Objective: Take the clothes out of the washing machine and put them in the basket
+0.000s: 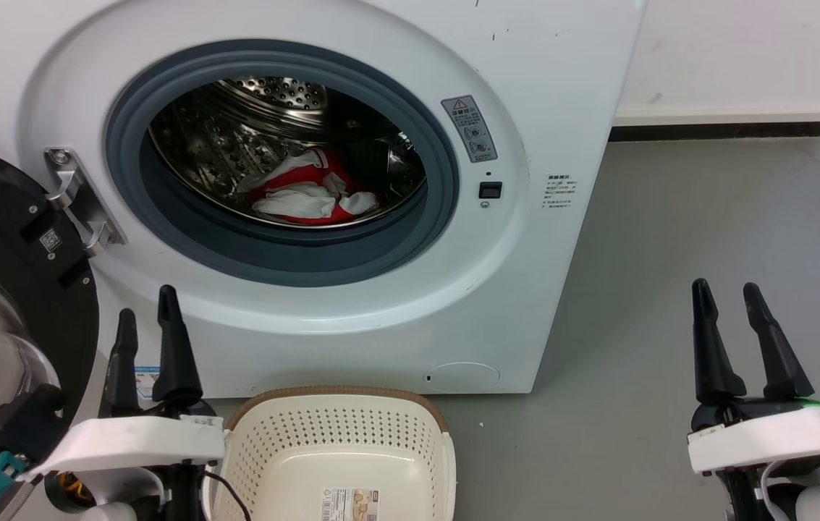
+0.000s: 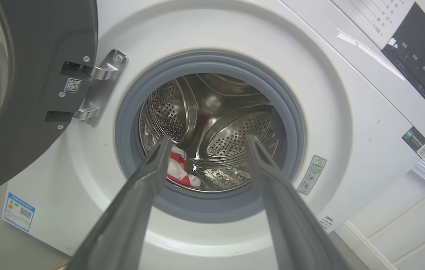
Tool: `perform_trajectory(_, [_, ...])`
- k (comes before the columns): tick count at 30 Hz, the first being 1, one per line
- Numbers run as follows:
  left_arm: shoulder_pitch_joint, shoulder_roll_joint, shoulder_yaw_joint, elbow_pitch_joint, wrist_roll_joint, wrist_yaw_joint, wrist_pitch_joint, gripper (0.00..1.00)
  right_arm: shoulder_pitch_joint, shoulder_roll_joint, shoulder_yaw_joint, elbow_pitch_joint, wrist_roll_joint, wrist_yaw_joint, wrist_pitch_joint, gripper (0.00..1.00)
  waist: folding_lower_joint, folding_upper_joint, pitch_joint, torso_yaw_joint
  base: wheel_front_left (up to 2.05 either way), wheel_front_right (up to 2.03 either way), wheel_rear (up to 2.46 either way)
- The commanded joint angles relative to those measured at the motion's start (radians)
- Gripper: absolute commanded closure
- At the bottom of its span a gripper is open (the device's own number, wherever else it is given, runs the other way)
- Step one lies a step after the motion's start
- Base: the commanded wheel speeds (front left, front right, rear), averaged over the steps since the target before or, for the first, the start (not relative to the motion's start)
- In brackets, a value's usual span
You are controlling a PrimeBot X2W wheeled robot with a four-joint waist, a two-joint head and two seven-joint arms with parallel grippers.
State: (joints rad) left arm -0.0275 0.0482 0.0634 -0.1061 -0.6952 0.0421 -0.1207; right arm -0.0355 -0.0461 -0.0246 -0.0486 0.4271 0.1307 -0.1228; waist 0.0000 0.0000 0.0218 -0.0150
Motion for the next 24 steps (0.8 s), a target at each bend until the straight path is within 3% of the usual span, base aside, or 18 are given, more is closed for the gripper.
perform_trajectory(1, [-0.001, 0.002, -0.021, -0.028, 0.044, 0.007, -0.011, 0.00, 0.005, -0.004, 0.000, -0.015, -0.042, 0.000, -0.009, 0.00, 0.0000, 0.0000, 0.001, 0.000, 0.00, 0.00, 0.00])
perform_trajectory(14, [0.022, 0.002, -0.104, -0.044, 0.256, 0.054, -0.045, 0.00, 0.015, -0.005, 0.012, -0.001, -0.208, 0.000, -0.043, 0.00, 0.0000, 0.0000, -0.001, -0.001, 0.00, 0.00, 0.00])
perform_trajectory(24, [0.036, 0.010, -0.153, 0.010, 0.378, 0.063, -0.070, 0.00, 0.025, -0.005, 0.004, 0.006, -0.321, 0.000, -0.067, 0.00, 0.0000, 0.0000, -0.003, -0.006, 0.00, 0.00, 0.00])
